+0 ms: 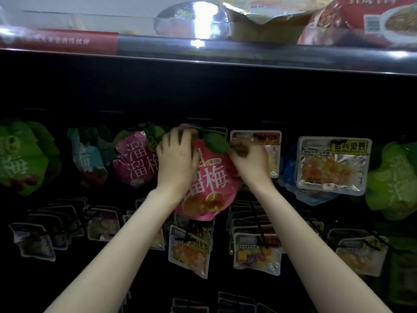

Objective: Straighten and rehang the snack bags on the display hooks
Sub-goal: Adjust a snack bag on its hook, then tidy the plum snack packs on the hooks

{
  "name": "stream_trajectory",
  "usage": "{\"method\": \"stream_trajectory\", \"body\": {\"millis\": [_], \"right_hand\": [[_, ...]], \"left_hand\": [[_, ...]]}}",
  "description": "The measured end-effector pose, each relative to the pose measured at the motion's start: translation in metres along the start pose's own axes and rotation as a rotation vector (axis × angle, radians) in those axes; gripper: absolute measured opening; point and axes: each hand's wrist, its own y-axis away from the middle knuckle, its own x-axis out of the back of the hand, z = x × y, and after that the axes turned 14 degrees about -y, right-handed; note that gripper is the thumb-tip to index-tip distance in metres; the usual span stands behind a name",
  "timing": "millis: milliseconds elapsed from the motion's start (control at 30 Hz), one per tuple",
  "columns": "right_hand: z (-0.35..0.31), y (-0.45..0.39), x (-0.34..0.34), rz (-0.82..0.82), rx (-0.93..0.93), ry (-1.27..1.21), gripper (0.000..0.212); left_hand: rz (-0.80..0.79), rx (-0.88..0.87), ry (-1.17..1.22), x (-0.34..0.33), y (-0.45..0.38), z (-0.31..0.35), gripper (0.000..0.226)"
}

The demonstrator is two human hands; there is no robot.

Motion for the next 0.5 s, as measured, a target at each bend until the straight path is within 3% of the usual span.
{"method": "stream_trajectory", "body": {"millis": [133,200,333,500], "right_hand": [[0.023,0.001,0.037,0.181,0.123,0.235,0.029],[0.037,0.001,0.051,0.221,0.089,0.348,0.040],[0.056,0.005,0.059,0.173,0.034,0.393,0.071],[0.060,-0.001,0.046,0.095,-0.198,0.277,0.086]], "left_hand": [[0.075,-0.025,-0.110,-0.007,0.019,0.013,0.039],[0.093,-0.034,-0.112,-0.008,0.029,0.018,0.041],[0.065,-0.214,-0.214,-0.015,0.046,0.034,0.045],[-0.072,-0.269,-0.311,-0.026,0.051,0.039,0.054]]}}
